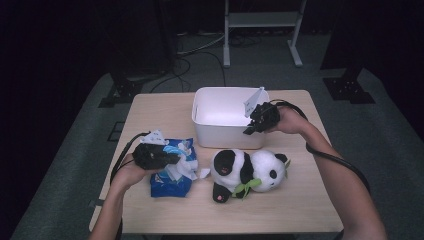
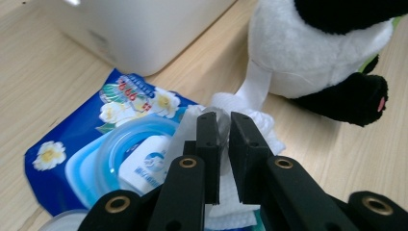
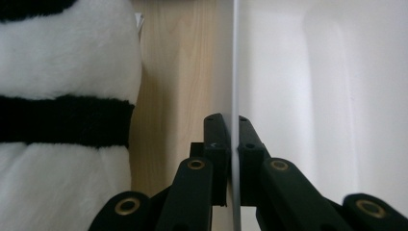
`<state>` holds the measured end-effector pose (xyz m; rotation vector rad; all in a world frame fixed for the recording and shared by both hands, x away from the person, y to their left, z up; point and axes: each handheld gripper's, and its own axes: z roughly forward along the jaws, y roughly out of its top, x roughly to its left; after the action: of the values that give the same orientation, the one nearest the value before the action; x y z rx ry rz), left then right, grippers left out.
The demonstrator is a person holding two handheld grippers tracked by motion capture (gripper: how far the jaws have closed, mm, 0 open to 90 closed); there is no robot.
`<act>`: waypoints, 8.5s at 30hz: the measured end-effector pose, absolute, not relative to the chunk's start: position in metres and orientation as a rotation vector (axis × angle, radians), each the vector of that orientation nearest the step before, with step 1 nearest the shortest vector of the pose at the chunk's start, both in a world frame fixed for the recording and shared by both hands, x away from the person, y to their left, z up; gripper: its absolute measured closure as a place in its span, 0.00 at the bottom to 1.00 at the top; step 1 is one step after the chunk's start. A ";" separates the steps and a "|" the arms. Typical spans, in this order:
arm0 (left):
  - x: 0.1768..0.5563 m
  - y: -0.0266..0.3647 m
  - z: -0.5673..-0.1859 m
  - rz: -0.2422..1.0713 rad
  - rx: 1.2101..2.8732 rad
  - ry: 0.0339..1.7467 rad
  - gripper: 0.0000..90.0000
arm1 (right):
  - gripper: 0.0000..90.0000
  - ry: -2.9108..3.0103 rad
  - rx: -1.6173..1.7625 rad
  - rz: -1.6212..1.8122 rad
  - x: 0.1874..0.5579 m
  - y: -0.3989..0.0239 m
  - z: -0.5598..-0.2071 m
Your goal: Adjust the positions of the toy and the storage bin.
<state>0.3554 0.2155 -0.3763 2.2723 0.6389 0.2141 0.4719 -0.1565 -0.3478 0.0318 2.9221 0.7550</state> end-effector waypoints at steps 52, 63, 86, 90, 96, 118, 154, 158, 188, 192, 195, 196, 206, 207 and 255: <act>0.362 0.237 -0.357 0.301 2.220 0.739 0.40 | 0.86 2.888 0.077 0.864 0.453 -0.139 -0.337; 0.364 0.222 -0.360 0.275 2.240 0.703 0.40 | 0.96 2.871 0.045 0.874 0.446 -0.144 -0.337; 0.366 0.195 -0.365 0.228 2.265 0.646 0.40 | 0.96 2.884 0.013 0.911 0.421 -0.152 -0.339; 0.367 0.193 -0.365 0.227 2.267 0.641 0.39 | 0.95 2.892 0.051 0.934 0.421 -0.152 -0.337; 0.367 0.192 -0.365 0.226 2.270 0.634 0.39 | 0.92 2.897 0.051 0.891 0.422 -0.149 -0.340; 0.366 0.187 -0.364 0.219 2.283 0.616 0.39 | 0.79 2.891 0.108 0.913 0.419 -0.148 -0.342; 0.362 0.178 -0.363 0.212 2.289 0.588 0.38 | 0.66 3.166 0.102 1.006 0.367 -0.136 -0.384; 0.364 0.177 -0.364 0.208 2.286 0.592 0.38 | 0.77 3.127 0.057 1.002 0.365 -0.138 -0.378; 0.363 0.182 -0.365 0.212 2.294 0.597 0.36 | 0.56 3.073 0.060 1.037 0.365 -0.134 -0.356; 0.363 0.182 -0.364 0.211 2.294 0.598 0.36 | 0.46 3.145 0.139 1.052 0.372 -0.139 -0.352; 0.363 0.182 -0.364 0.210 2.295 0.596 0.35 | 0.41 3.179 0.137 0.975 0.375 -0.141 -0.355; 0.363 0.182 -0.364 0.209 2.294 0.596 0.35 | 0.40 3.186 0.137 0.952 0.376 -0.141 -0.356; 0.364 0.178 -0.365 0.204 2.299 0.591 0.35 | 0.30 3.207 0.113 0.891 0.374 -0.131 -0.374; 0.364 0.178 -0.365 0.204 2.298 0.591 0.35 | 0.30 3.209 0.098 0.882 0.372 -0.130 -0.375; 0.367 0.181 -0.365 0.205 2.308 0.607 0.34 | 0.80 3.048 -0.092 0.855 0.343 -0.122 -0.364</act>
<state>0.3674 0.1807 -0.3655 2.3083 0.6074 0.2045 0.3428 -0.1223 -0.3640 -0.0921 3.0482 0.8550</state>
